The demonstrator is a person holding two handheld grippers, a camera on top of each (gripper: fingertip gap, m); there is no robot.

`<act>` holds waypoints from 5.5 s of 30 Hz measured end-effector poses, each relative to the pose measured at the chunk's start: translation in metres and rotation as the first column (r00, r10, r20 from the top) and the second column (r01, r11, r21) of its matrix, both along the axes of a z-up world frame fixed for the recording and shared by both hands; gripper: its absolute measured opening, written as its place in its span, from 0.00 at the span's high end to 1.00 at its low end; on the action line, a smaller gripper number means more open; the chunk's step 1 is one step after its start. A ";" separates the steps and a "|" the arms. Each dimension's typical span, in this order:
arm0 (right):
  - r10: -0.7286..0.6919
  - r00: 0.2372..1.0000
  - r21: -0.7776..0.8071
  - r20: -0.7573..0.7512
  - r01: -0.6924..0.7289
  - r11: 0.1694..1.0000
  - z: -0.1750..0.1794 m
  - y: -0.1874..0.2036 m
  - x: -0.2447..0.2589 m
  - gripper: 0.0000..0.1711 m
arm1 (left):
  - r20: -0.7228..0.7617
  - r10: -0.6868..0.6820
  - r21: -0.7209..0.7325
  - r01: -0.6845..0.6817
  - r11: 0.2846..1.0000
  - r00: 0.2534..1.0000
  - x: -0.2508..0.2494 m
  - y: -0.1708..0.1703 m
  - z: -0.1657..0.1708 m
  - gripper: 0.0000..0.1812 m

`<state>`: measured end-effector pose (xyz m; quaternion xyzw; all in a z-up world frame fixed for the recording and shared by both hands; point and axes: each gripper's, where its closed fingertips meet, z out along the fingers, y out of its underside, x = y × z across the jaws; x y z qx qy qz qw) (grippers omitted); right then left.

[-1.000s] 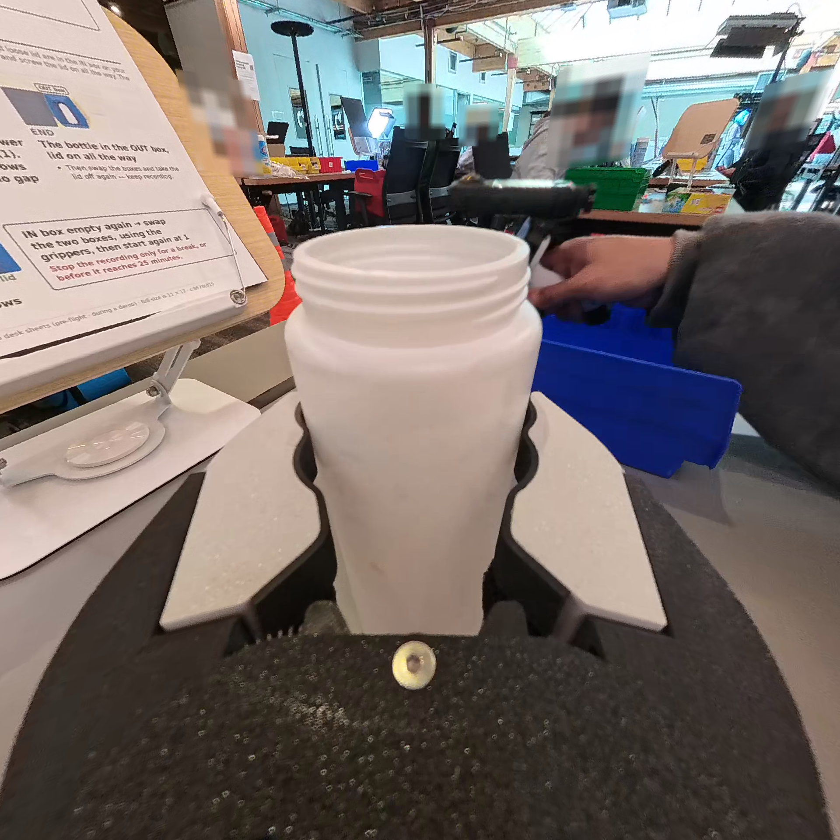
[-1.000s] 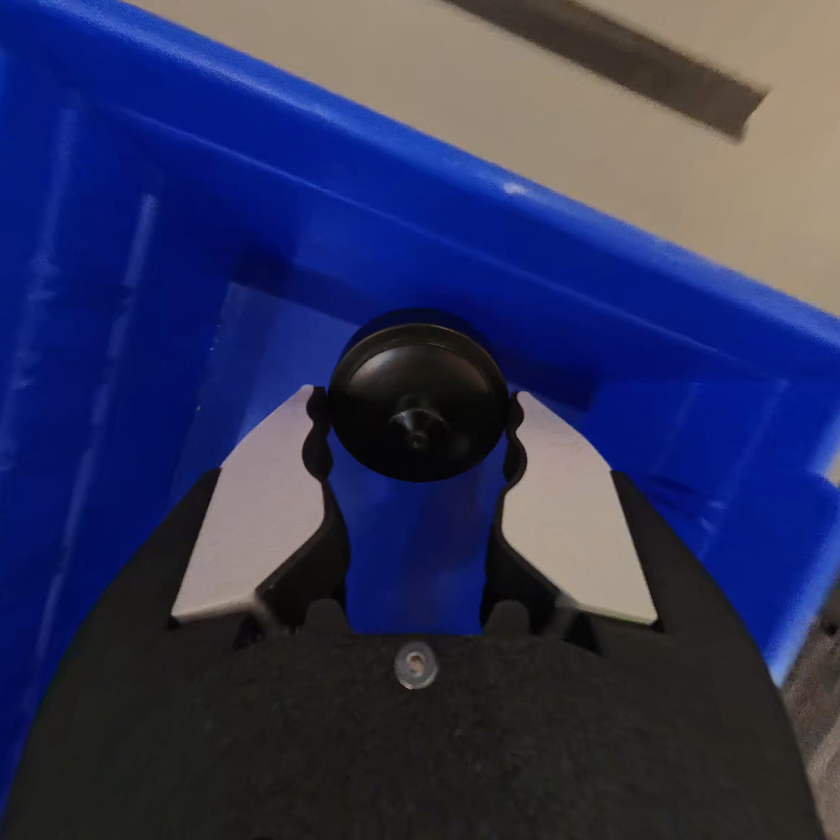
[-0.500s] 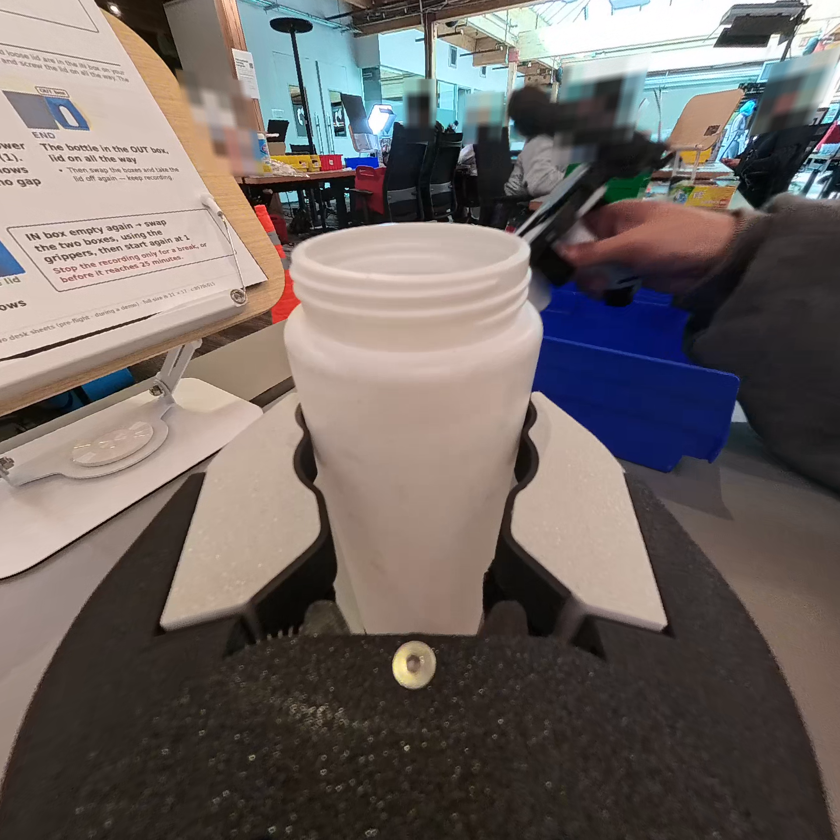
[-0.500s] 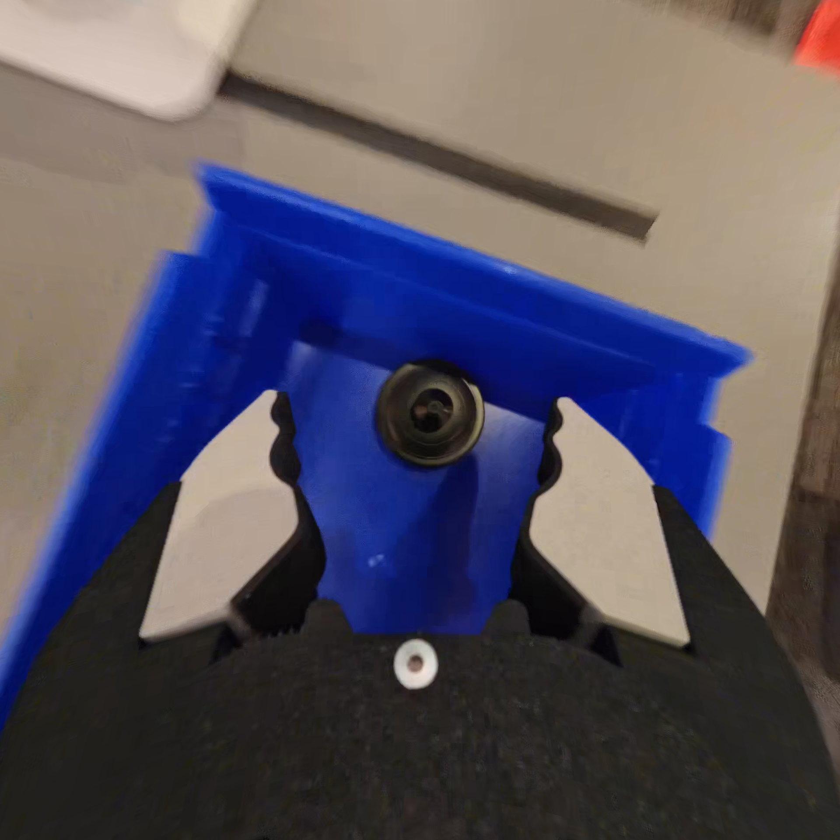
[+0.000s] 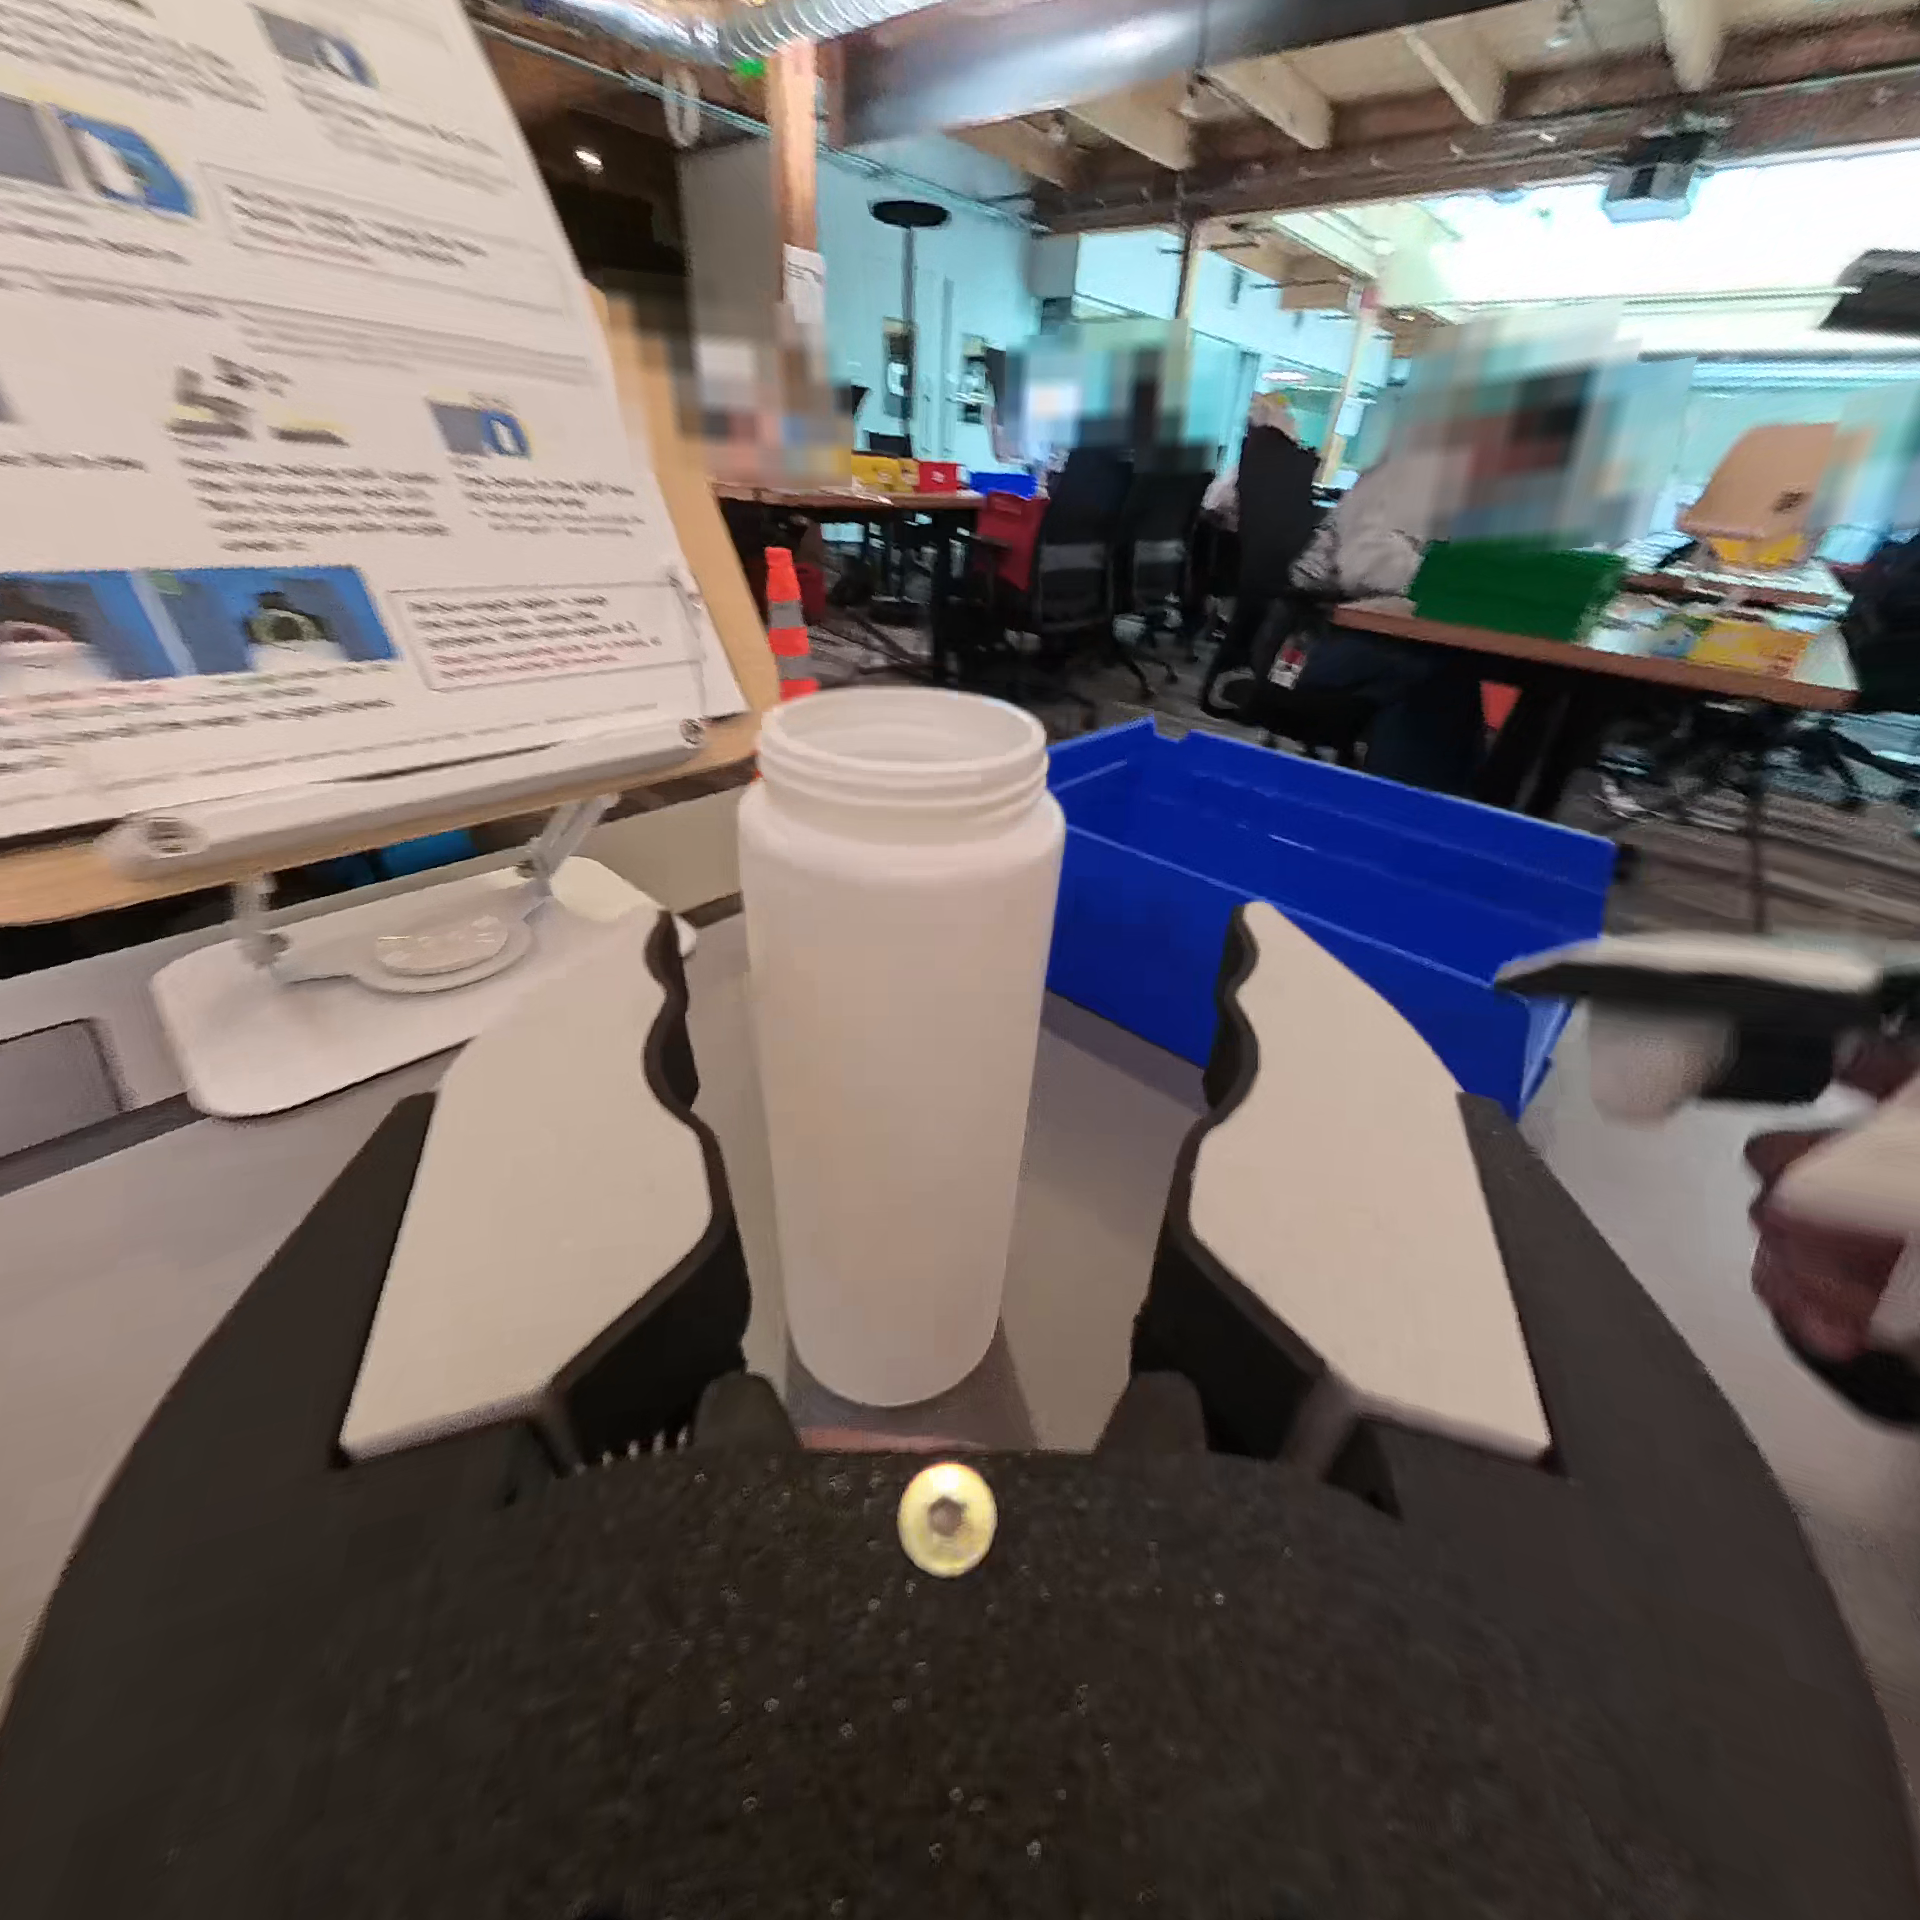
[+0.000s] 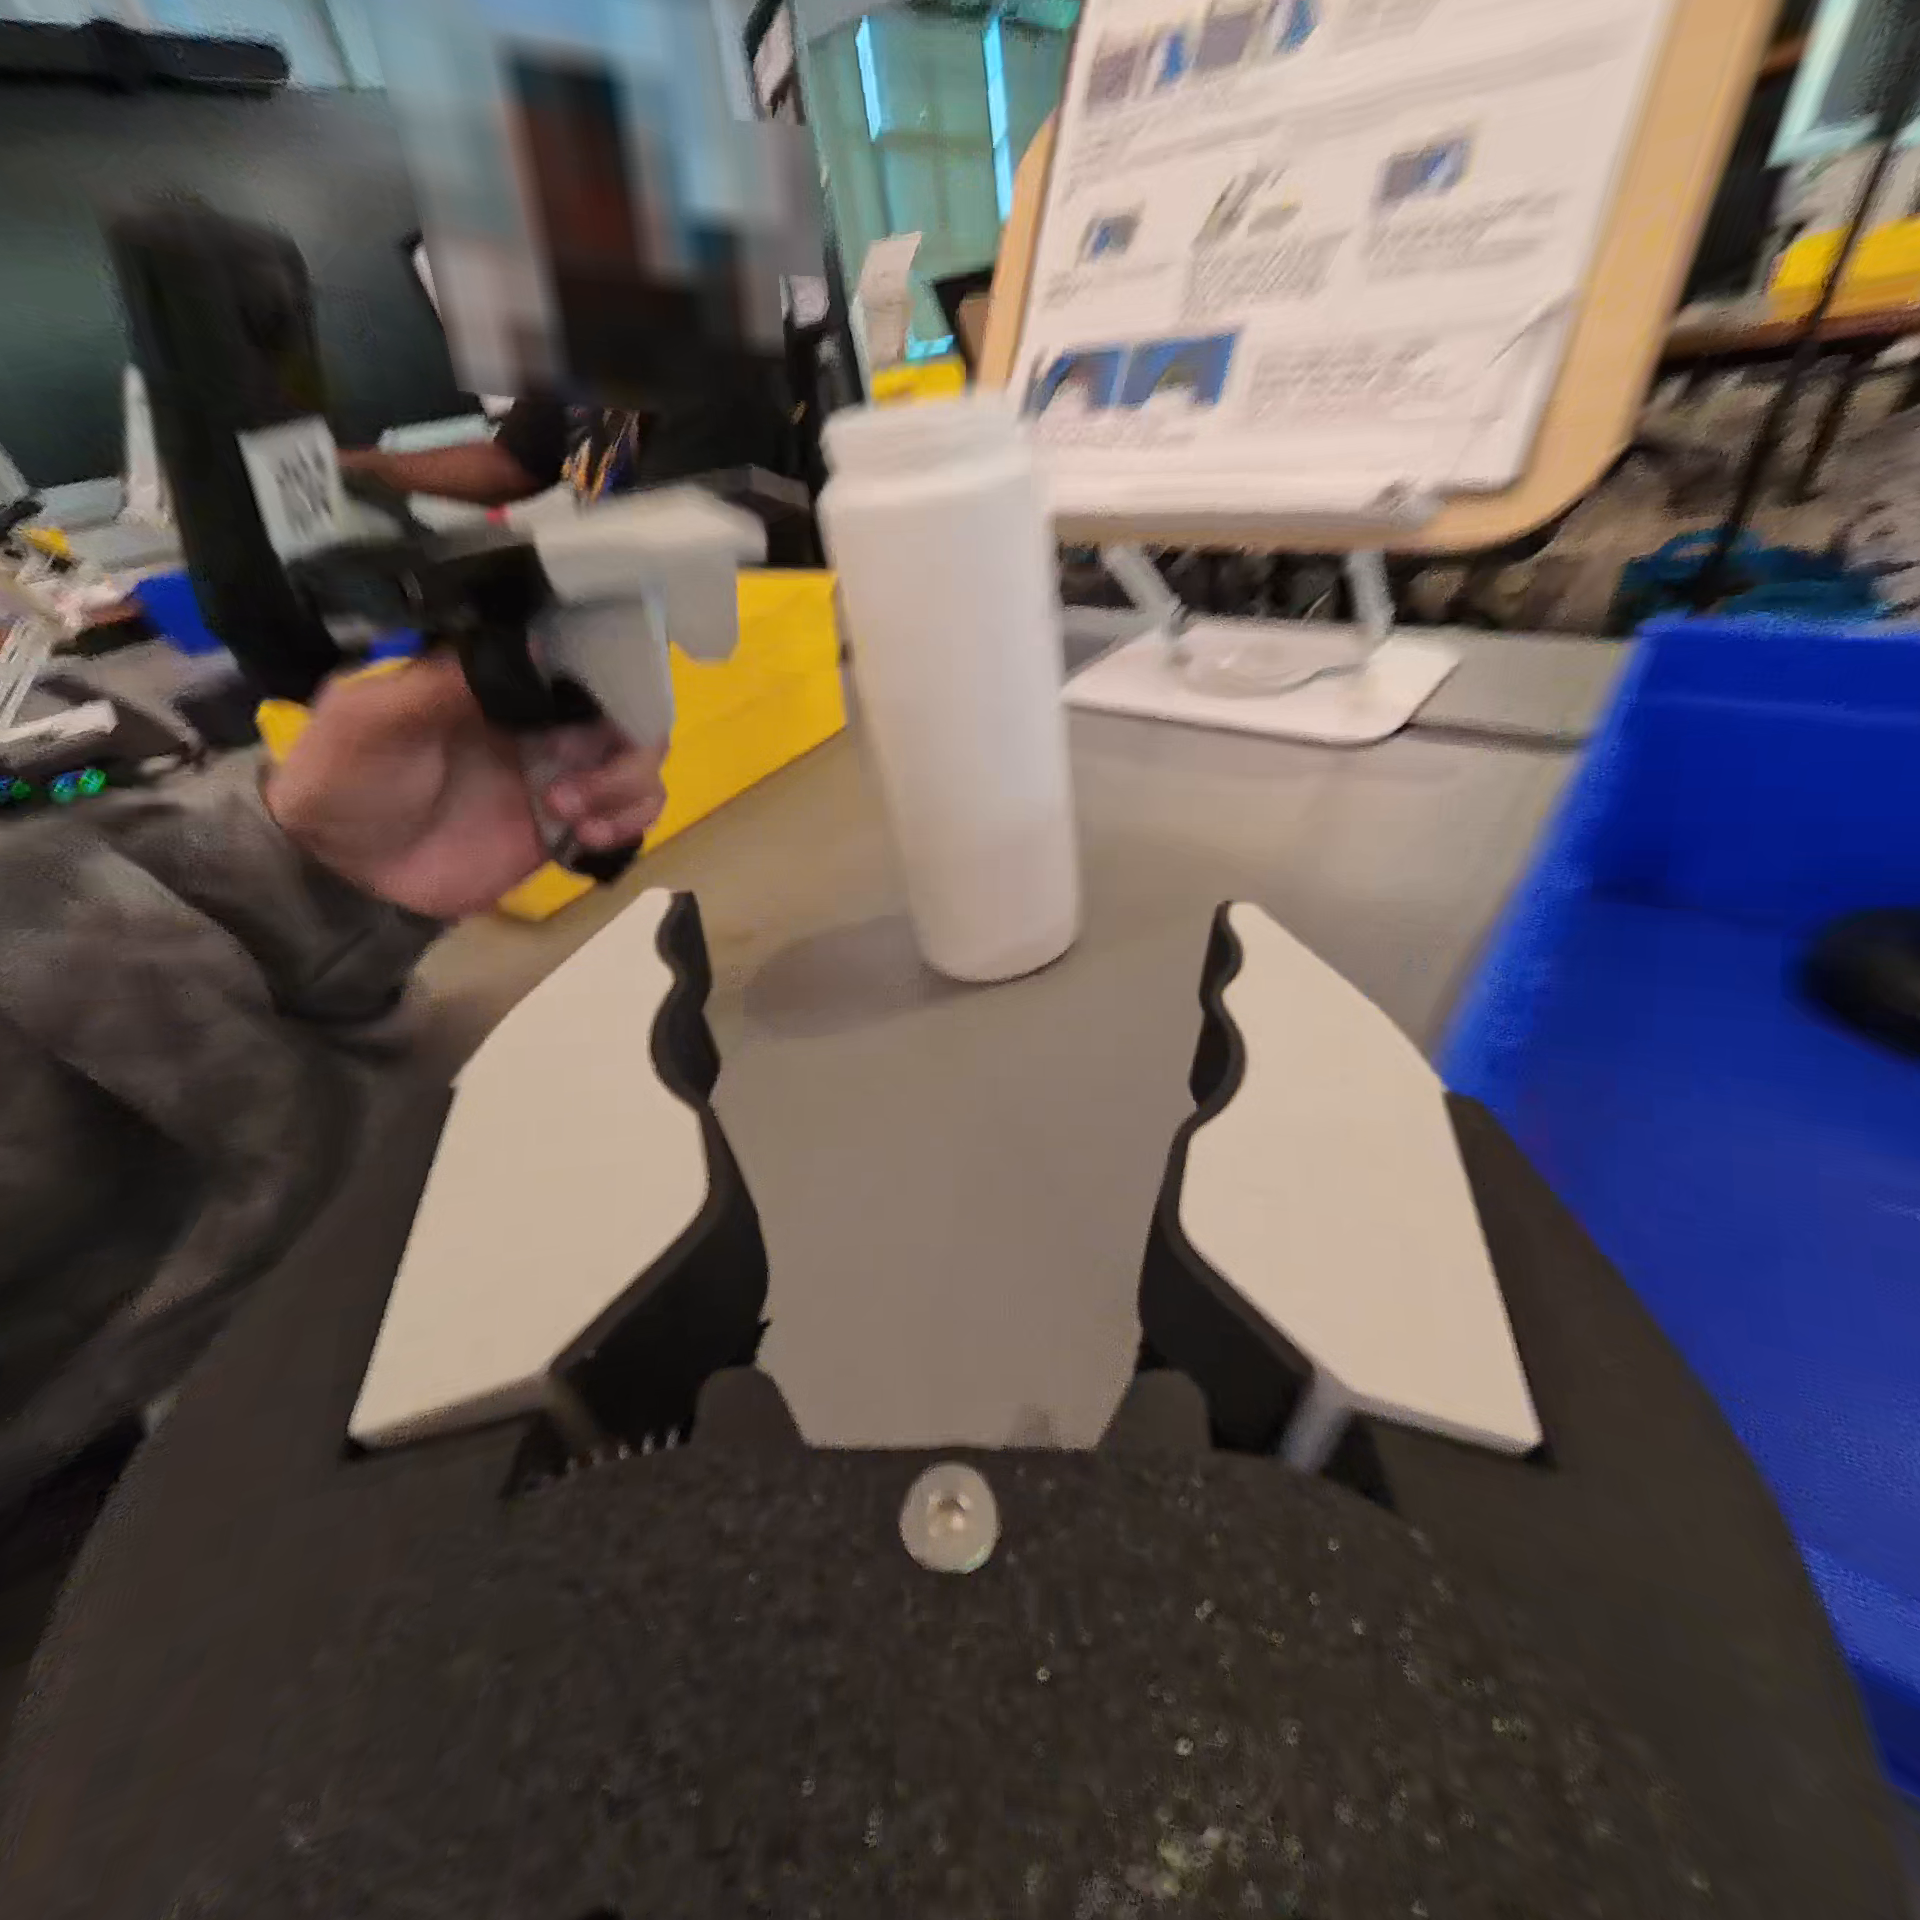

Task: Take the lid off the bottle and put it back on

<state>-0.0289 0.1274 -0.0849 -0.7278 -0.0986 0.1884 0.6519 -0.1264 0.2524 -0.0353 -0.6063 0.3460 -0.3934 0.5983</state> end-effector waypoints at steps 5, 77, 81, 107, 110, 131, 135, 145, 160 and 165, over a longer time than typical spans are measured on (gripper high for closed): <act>0.148 0.989 -0.111 -0.013 -0.148 0.983 -0.025 0.040 -0.065 0.39 | 0.032 0.118 -0.048 -0.116 0.992 0.993 -0.028 -0.010 0.027 0.51; -0.488 0.871 0.039 0.058 0.486 0.873 0.003 -0.087 0.168 0.60 | -0.139 0.585 -0.263 -0.599 0.756 0.799 -0.302 -0.074 -0.067 0.62; -0.452 0.886 -0.031 0.107 0.457 0.889 -0.008 -0.084 0.168 0.63 | -0.201 0.616 -0.159 -0.646 0.747 0.762 -0.292 -0.068 -0.068 0.62; -0.425 0.890 -0.122 0.165 0.446 0.887 -0.034 -0.074 0.169 0.65 | -0.328 0.599 -0.093 -0.656 0.749 0.731 -0.280 -0.074 -0.088 0.62; -0.419 0.893 -0.114 0.166 0.439 0.891 -0.033 -0.073 0.166 0.65 | -0.325 0.609 -0.084 -0.663 0.744 0.724 -0.282 -0.074 -0.086 0.62; 0.142 0.987 -0.086 -0.077 -0.148 0.985 -0.014 -0.019 -0.014 0.52 | -0.354 0.348 -0.130 -0.414 0.901 0.868 -0.153 -0.115 -0.091 0.58; -0.051 0.995 -0.035 0.086 0.055 0.998 0.006 -0.053 0.019 0.49 | -0.333 0.144 -0.184 -0.214 0.959 0.932 -0.041 -0.148 -0.088 0.58; -0.622 0.771 -0.257 0.139 0.635 0.729 -0.056 -0.086 0.151 0.60 | -0.461 0.089 -0.301 -0.250 0.920 0.883 0.099 -0.105 -0.135 0.87; -0.586 0.783 -0.114 0.207 0.614 0.781 -0.014 -0.013 0.064 0.98 | -0.459 0.370 -0.162 -0.486 0.859 0.808 -0.025 -0.069 -0.090 0.97; -0.494 0.848 -0.139 0.192 0.521 0.842 -0.016 0.037 -0.012 0.98 | -0.484 0.460 -0.154 -0.590 0.793 0.744 -0.106 -0.044 -0.092 0.97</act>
